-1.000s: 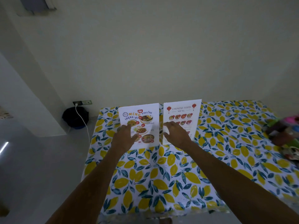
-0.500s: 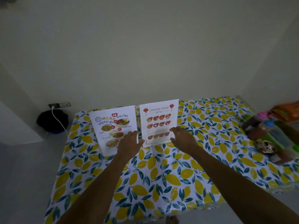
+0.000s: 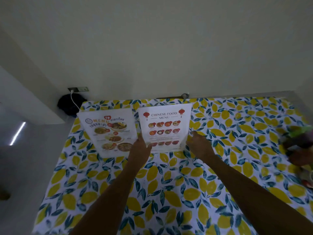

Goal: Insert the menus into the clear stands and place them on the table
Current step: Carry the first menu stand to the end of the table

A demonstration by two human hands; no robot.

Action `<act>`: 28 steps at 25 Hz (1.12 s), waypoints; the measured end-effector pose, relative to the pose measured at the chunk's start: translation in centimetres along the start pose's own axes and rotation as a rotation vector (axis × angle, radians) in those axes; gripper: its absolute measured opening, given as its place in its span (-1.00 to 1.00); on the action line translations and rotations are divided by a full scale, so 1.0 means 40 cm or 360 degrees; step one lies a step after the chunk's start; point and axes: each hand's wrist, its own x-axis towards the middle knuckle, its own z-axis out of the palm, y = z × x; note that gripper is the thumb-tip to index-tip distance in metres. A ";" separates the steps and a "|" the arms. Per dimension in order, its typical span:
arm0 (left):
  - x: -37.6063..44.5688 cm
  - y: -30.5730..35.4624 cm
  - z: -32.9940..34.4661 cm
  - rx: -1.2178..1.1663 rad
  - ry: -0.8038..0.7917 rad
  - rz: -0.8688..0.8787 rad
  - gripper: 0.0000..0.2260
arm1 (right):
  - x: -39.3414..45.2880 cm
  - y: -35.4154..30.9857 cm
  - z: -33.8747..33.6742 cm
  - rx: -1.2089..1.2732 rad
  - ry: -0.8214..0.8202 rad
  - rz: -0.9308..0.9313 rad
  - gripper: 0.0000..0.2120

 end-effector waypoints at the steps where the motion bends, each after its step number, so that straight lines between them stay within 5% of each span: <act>1: 0.001 0.012 0.001 0.0019 0.0038 -0.0039 -0.48 | 0.012 0.002 0.007 0.0046 0.0001 -0.0059 -0.60; 6: 0.013 0.025 0.003 0.0082 0.0157 -0.0107 -0.63 | 0.036 0.008 0.024 0.0194 0.0087 -0.0224 -0.84; 17: -0.044 0.051 -0.011 0.0028 0.0190 -0.0010 -0.86 | -0.030 0.038 -0.026 0.0210 0.0203 -0.0341 -0.78; 28: -0.102 0.258 -0.018 -0.0072 0.0151 0.0535 -0.75 | -0.185 0.156 -0.227 0.0117 0.0498 -0.0237 -0.78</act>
